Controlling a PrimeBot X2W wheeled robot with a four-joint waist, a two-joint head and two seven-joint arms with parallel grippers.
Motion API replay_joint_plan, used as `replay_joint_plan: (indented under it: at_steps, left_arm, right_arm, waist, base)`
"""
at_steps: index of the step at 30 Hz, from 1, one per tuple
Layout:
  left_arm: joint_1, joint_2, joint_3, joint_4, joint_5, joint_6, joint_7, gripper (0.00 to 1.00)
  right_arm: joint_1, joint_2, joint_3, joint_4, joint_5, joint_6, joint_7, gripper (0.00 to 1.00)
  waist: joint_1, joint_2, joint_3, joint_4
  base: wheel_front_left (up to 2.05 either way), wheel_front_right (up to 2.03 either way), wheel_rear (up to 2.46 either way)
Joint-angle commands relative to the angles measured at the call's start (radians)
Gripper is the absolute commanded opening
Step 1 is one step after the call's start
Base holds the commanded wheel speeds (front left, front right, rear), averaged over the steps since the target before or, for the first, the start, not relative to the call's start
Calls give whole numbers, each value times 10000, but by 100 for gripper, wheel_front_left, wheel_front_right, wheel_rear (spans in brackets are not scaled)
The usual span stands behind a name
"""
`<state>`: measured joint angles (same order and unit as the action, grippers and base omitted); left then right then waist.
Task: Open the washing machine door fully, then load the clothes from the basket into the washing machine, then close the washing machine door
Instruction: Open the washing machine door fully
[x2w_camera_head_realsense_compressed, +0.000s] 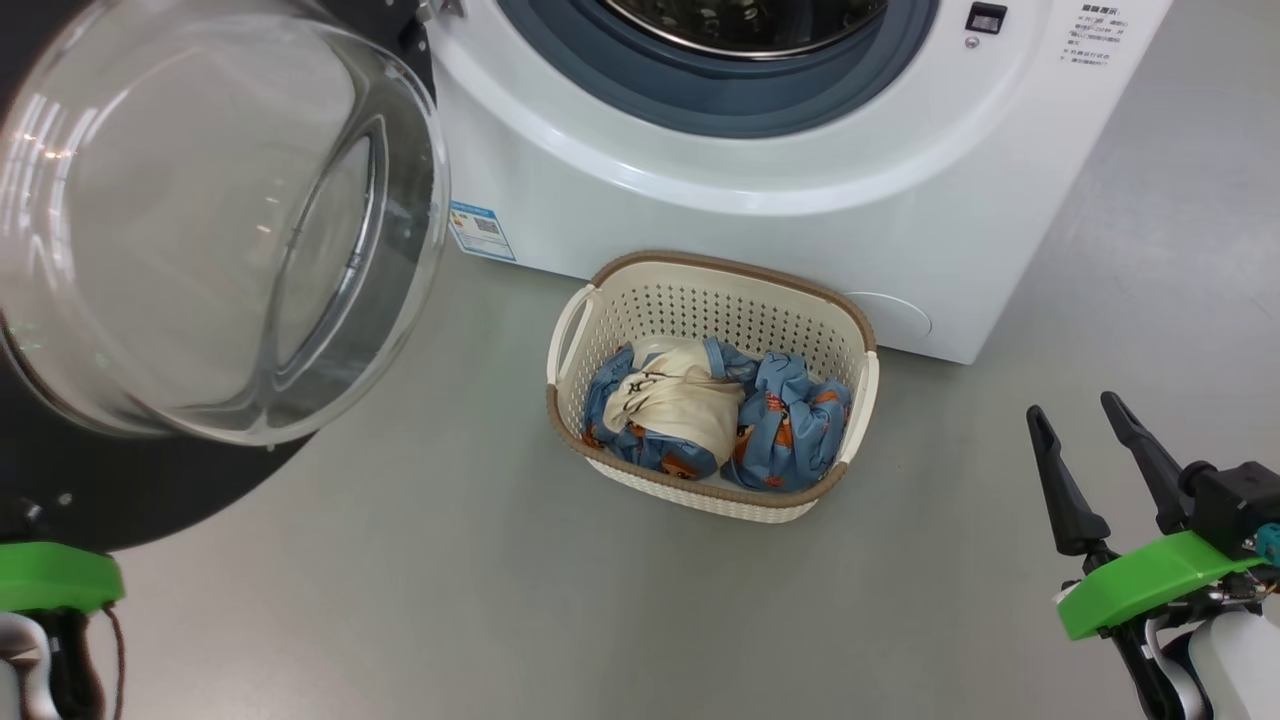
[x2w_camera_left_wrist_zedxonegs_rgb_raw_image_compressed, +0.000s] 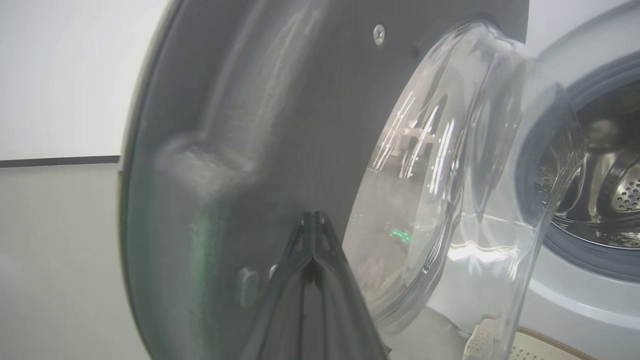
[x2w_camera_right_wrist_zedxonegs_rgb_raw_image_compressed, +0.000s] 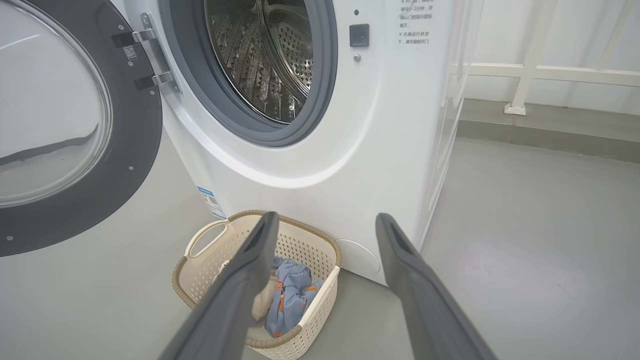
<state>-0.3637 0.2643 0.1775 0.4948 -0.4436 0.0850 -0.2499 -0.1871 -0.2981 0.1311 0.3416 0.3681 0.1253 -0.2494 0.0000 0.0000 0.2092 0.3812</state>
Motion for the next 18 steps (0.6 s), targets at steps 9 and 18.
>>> replay_joint_plan:
  at_steps: [9,18]
  left_arm:
    - [-1178,1223,1418,871,557,-339,-118,0]
    - [-2074,1727,1928,2100,930,-603,-118,0]
  right_arm:
    - [-327,-321,280,-253,-143,54,-124,100]
    - [-554,-473,320,-298,-183,54,-124,100]
  waist:
    - [0,0,352,-146]
    - [0,0,733,-199]
  base:
    - [0,0,0]
    - [0,0,0]
